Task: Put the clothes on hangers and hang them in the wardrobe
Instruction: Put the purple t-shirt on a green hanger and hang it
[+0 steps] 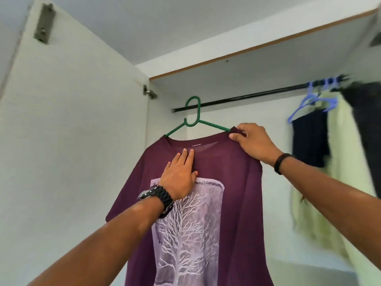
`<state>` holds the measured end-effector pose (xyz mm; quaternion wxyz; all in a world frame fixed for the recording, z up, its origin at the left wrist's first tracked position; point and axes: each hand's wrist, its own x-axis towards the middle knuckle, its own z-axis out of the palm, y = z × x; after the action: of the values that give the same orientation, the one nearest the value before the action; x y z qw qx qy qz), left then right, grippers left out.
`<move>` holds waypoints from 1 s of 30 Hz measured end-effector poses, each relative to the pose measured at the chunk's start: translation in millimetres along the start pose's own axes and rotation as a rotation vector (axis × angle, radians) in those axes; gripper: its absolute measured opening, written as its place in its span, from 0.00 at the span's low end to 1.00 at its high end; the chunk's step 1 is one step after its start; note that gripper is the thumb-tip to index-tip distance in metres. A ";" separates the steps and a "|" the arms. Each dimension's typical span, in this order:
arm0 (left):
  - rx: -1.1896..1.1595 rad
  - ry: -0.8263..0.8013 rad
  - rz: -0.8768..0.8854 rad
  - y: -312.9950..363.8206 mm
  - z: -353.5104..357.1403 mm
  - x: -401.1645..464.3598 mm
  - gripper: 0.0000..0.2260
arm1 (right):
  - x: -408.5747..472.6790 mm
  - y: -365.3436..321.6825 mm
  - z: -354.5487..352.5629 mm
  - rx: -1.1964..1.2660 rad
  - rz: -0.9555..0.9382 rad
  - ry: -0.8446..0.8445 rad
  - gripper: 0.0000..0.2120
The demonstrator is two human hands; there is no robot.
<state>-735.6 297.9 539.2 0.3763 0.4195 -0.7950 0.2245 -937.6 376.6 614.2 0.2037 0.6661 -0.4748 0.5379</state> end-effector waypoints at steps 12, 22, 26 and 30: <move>-0.460 -0.038 0.166 150.1 154.5 173.8 0.28 | 65.3 172.7 -72.4 -0.430 0.015 0.212 0.07; -0.690 -0.015 0.296 243.9 227.4 337.1 0.26 | 152.8 297.7 -102.3 -0.493 0.017 0.373 0.05; -0.770 0.008 0.334 270.5 254.3 390.3 0.26 | 182.0 339.8 -106.2 -0.549 0.001 0.469 0.06; -0.846 0.040 0.379 293.7 277.6 434.6 0.26 | 214.0 374.4 -107.6 -0.613 -0.002 0.590 0.09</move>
<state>-1253.5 55.5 698.0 0.4819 0.0720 -0.8720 -0.0469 -1319.1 197.8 755.7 0.5201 0.3927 -0.5334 0.5392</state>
